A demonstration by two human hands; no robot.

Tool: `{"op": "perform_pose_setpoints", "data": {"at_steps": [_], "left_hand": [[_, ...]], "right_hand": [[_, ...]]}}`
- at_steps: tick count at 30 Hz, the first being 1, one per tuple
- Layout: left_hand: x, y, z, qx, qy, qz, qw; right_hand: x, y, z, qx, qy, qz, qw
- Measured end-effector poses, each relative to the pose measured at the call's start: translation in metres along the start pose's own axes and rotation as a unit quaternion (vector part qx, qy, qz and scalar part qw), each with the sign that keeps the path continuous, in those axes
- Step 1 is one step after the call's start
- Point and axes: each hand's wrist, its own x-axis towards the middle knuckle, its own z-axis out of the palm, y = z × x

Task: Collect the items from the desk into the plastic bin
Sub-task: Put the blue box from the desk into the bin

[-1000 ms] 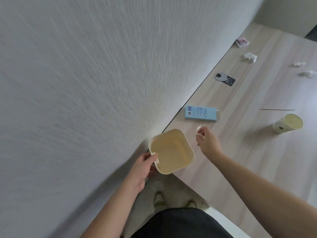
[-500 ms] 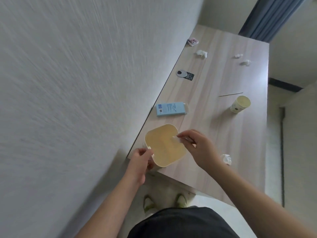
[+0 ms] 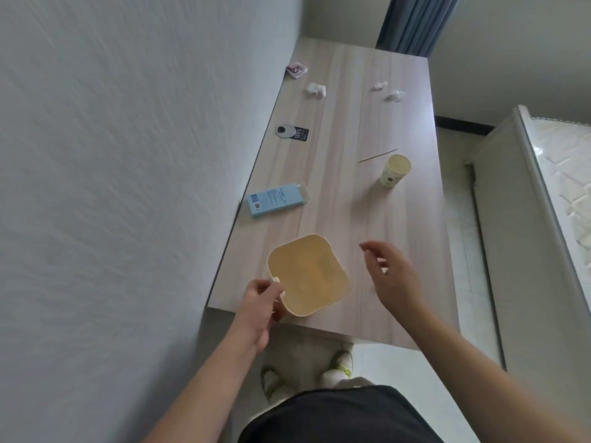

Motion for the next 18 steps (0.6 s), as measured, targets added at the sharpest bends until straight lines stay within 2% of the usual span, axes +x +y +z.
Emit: {"op": "perform_pose_setpoints", "data": {"at_steps": [3, 7, 10, 13, 18], "left_hand": [[0.000, 0.000, 0.007, -0.001, 0.007, -0.001, 1.000], [0.001, -0.001, 0.017, 0.017, 0.012, 0.004, 1.000], [-0.003, -0.004, 0.027, 0.025, 0.020, 0.005, 0.999], [-0.006, -0.011, 0.036, 0.031, 0.030, 0.007, 0.999], [-0.013, -0.017, 0.053, 0.029, 0.053, 0.010, 0.998]], "right_hand": [[0.016, 0.039, -0.007, -0.022, 0.007, 0.052, 0.998], [0.037, 0.092, -0.005, -0.111, -0.100, 0.107, 0.983], [0.045, 0.120, 0.004, -0.202, -0.181, 0.125, 0.954], [0.049, 0.140, 0.013, -0.271, -0.209, 0.102, 0.934], [0.051, 0.164, 0.011, -0.296, -0.208, 0.025, 0.932]]}}
